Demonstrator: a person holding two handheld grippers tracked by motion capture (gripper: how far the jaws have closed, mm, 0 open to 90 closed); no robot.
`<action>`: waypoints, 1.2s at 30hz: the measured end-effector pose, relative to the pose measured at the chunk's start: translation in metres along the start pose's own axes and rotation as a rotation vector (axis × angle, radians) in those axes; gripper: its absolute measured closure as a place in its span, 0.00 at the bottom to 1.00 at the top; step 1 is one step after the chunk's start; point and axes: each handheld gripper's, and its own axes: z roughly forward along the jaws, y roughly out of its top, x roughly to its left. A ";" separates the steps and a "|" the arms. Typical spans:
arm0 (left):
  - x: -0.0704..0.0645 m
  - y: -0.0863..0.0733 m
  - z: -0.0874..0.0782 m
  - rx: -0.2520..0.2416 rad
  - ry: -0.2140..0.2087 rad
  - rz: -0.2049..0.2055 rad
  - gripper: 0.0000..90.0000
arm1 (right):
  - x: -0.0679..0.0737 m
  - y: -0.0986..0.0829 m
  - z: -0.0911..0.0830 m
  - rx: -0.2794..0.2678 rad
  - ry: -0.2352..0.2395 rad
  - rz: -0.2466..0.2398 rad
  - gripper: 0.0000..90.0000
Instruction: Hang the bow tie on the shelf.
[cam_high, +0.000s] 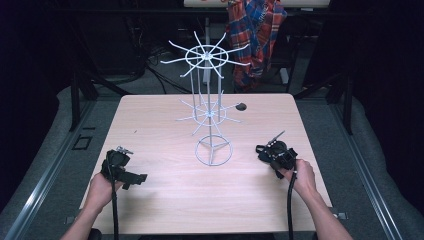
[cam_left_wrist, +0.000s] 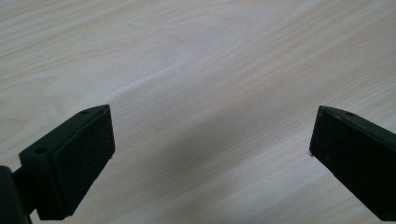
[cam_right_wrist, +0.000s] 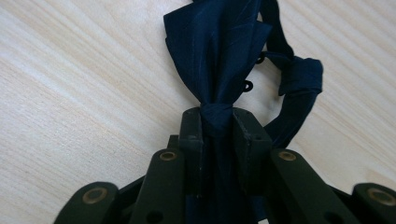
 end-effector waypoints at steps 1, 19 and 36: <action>0.001 0.000 0.000 0.002 -0.001 0.000 0.00 | -0.002 -0.001 -0.003 -0.014 0.009 0.008 0.83; 0.001 -0.001 -0.001 -0.004 -0.003 -0.001 0.00 | -0.010 -0.003 -0.030 -0.153 0.088 0.080 0.83; 0.000 -0.001 -0.002 -0.004 -0.004 0.002 0.00 | -0.017 -0.010 -0.067 -0.350 0.229 0.174 0.83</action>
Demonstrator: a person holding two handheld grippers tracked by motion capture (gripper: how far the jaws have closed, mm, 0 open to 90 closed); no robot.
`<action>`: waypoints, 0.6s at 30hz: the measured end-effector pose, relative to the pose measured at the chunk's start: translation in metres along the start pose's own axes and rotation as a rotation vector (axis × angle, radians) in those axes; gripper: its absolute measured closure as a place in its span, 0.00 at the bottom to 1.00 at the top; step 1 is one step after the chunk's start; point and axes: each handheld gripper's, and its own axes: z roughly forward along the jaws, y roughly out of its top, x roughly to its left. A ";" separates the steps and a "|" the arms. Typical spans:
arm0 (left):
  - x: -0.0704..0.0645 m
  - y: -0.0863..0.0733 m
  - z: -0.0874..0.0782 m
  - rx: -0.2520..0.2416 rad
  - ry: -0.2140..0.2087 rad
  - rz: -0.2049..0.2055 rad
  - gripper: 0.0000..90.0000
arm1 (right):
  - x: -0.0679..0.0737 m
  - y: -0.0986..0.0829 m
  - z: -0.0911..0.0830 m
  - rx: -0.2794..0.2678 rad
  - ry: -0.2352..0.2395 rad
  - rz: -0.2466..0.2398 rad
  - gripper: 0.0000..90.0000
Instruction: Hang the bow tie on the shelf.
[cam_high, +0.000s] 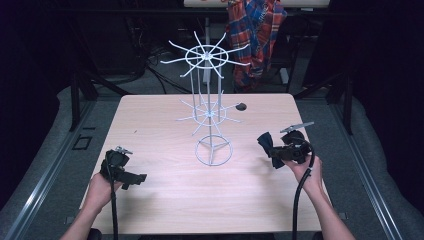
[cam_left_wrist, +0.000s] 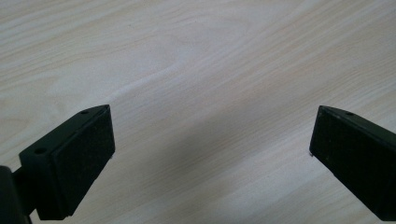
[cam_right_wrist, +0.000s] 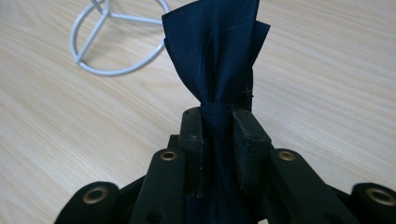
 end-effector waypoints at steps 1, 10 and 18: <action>0.000 0.000 0.000 0.000 0.001 0.000 0.00 | 0.000 0.000 0.000 0.000 0.000 0.000 0.83; 0.001 0.000 0.000 0.004 0.007 0.000 0.00 | 0.002 0.008 -0.012 -0.096 0.059 0.042 0.83; 0.000 0.000 0.001 0.004 0.005 -0.001 0.00 | 0.010 0.016 -0.017 -0.142 0.084 0.039 0.83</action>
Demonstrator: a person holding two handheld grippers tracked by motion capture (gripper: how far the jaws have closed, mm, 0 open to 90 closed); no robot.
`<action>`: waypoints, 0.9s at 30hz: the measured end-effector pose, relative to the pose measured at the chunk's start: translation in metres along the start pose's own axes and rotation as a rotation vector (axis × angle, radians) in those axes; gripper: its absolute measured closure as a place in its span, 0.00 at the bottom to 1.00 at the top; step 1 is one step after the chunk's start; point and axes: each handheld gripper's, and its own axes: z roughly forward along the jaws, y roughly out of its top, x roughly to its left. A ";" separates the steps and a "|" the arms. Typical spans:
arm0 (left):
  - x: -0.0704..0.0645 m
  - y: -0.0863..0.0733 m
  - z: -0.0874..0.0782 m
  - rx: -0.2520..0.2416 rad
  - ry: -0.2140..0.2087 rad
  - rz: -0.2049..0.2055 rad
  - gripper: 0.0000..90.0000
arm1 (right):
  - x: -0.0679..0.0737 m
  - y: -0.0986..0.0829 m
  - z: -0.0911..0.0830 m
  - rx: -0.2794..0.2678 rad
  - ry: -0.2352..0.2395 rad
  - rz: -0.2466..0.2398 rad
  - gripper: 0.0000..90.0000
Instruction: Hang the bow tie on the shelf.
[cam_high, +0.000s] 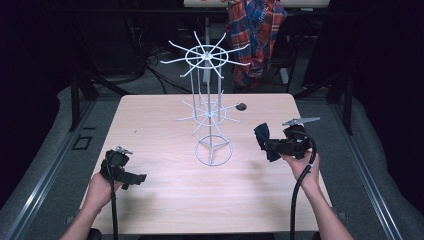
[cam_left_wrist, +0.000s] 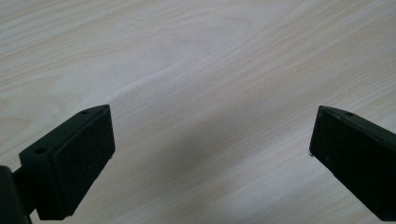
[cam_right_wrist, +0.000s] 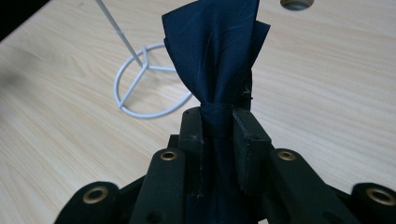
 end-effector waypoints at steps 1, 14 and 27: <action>0.000 0.000 0.000 -0.001 0.003 0.001 0.00 | 0.001 0.001 -0.002 -0.004 0.004 0.011 0.83; -0.003 0.001 0.002 0.011 0.010 0.010 0.00 | 0.013 0.011 -0.014 -0.085 0.051 0.010 0.83; -0.003 0.003 0.001 0.022 0.015 0.019 0.00 | 0.028 0.016 -0.022 -0.122 0.080 -0.004 0.83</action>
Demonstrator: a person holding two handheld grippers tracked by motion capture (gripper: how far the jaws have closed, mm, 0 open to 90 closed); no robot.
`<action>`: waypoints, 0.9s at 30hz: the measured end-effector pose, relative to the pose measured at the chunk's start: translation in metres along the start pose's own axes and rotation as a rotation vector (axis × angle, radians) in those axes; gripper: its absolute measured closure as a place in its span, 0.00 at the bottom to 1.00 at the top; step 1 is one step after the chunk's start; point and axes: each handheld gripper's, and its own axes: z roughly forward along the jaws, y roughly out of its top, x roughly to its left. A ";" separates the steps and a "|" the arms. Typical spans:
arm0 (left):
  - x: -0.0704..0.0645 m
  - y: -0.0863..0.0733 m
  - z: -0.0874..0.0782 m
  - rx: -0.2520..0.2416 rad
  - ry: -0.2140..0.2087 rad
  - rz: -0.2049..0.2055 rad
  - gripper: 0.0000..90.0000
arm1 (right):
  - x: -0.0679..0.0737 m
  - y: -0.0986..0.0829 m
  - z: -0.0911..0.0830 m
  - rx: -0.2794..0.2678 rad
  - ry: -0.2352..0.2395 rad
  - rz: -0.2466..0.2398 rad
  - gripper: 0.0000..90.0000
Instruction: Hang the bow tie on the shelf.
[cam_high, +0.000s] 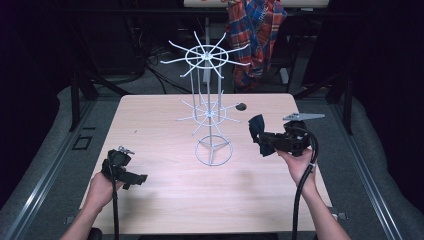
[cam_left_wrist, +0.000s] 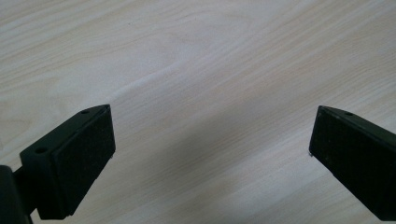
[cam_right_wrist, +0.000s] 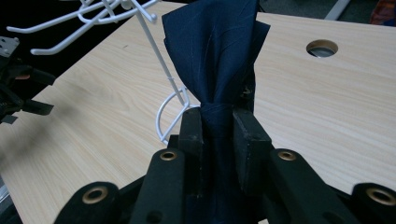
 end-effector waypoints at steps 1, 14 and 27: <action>0.000 0.000 0.000 0.000 0.001 0.001 0.00 | 0.000 0.000 0.000 0.000 0.000 0.000 0.83; -0.001 0.001 0.001 0.008 -0.003 0.013 0.00 | 0.011 0.006 -0.004 -0.039 0.021 0.006 0.83; -0.003 0.001 0.000 0.004 0.001 0.018 0.00 | 0.027 0.013 -0.004 -0.056 0.036 -0.033 0.83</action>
